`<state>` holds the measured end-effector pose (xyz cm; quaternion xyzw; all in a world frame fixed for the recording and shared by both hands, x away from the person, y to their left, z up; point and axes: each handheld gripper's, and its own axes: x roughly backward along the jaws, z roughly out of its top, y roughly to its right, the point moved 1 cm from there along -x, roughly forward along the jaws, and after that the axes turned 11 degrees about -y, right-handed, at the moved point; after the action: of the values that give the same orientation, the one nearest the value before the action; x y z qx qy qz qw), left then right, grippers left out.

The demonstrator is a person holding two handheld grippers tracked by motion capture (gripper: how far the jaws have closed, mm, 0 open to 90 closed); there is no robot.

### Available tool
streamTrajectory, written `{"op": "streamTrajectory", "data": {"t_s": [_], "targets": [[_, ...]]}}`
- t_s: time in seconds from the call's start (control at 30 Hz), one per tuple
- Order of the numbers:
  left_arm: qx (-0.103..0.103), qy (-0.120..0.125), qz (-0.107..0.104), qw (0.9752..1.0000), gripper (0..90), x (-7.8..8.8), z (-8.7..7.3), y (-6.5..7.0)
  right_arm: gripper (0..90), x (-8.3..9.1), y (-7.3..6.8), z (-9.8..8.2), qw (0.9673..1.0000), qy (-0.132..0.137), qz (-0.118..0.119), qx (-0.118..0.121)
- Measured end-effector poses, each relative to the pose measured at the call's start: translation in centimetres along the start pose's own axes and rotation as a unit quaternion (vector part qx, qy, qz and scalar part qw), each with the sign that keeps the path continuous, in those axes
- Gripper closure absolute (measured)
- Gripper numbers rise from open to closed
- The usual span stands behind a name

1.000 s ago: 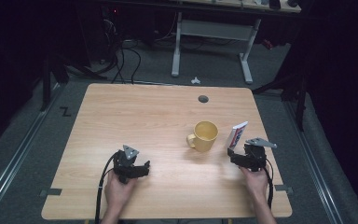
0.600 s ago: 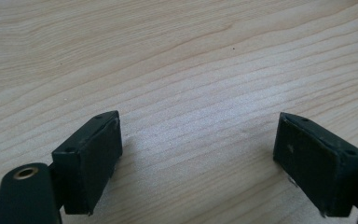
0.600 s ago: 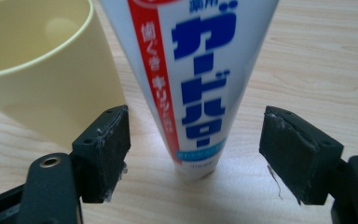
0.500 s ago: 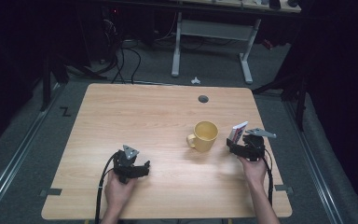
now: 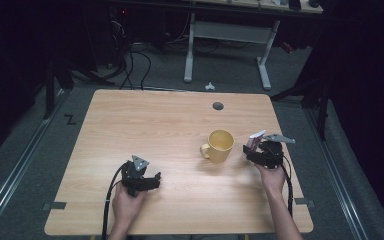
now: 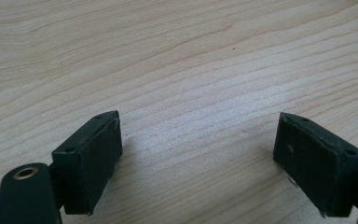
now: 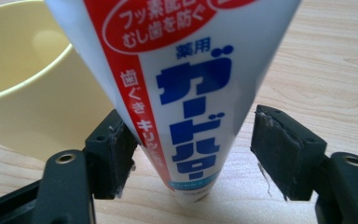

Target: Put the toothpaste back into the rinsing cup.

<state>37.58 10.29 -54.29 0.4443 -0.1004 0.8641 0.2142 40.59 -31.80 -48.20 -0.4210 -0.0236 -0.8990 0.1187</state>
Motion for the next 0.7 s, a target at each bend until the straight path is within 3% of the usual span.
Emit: {"op": "streamTrajectory", "data": {"t_s": [0.7], "targets": [[0.000, 0.000, 0.000, 1.0000, 15.7, 0.00, 0.00, 0.00, 43.0, -0.59, -0.45, 0.32, 0.9998, -0.002, -0.004, 0.017]]}}
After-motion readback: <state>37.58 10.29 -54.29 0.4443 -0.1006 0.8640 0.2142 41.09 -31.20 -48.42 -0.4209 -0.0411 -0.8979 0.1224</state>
